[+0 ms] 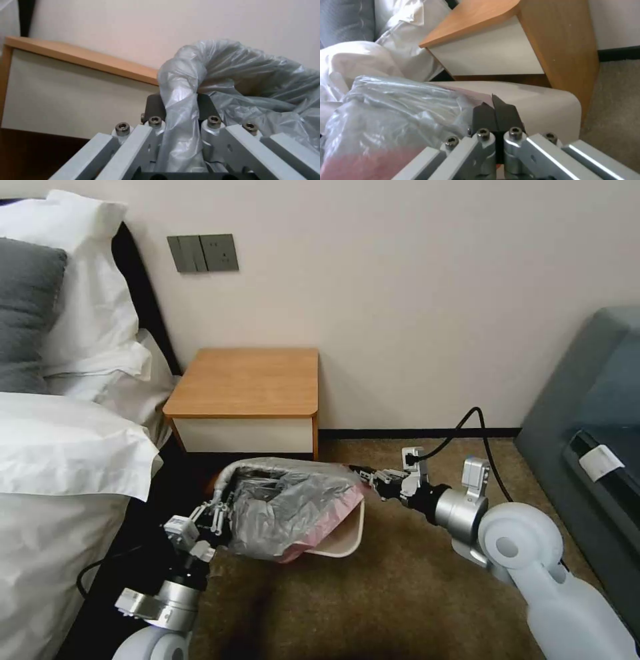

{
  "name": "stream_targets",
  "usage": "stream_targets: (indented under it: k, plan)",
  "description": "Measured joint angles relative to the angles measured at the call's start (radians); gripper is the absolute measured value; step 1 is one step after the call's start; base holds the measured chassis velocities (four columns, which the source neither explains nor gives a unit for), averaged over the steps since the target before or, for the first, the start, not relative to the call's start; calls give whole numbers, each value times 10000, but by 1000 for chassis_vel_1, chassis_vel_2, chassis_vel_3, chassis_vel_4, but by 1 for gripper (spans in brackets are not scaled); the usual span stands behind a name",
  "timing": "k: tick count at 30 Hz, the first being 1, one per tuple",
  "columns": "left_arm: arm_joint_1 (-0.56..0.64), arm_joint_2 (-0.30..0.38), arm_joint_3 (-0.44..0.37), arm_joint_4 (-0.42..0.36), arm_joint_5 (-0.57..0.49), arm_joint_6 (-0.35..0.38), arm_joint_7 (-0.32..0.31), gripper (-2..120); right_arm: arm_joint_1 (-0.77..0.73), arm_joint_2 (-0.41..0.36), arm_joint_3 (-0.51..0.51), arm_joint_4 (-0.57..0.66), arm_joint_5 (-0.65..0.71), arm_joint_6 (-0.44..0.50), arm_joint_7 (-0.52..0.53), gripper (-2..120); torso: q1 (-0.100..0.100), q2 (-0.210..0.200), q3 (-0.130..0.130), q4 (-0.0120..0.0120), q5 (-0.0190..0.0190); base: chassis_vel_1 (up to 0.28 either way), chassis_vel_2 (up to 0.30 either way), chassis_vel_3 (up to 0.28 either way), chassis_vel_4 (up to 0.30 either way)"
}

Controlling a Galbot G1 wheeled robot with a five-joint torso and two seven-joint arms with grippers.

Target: Pick up the garbage bag from the table and place it over the trash can.

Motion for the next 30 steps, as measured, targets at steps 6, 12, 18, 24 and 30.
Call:
stream_targets:
  k: [6, 12, 18, 24, 30]
  plan:
    - [-25, 3, -14, 0, -396, 188, -279, 8, -210, 226, 52, 129, 162, 28, 157, 0, 0, 0, 0, 0, 0, 0, 0, 0, 0]
    - [-98, 46, -16, 21, -795, 369, -578, 8, -415, 535, 122, 333, 244, 128, 480, 0, 0, 0, 1, 0, 0, 0, 0, 0, 0]
    - [-188, 47, -110, 69, -1075, 460, -1045, 8, -828, 754, 399, 772, 411, 289, 1161, 21, 0, 0, 1, 0, -2, 0, 0, 0, 0]
    - [-219, 41, -236, 71, -1185, 510, -1238, 8, -1135, 865, 703, 1077, 450, 311, 1362, 37, 0, 1, 1, 0, 1, 0, 0, 0, 0]
    - [-230, 48, -324, 75, -1136, 545, -1366, 8, -1496, 997, 1027, 2546, 1577, 295, 2713, 62, 0, 0, 1, 0, -1, 0, 0, 0, 0]
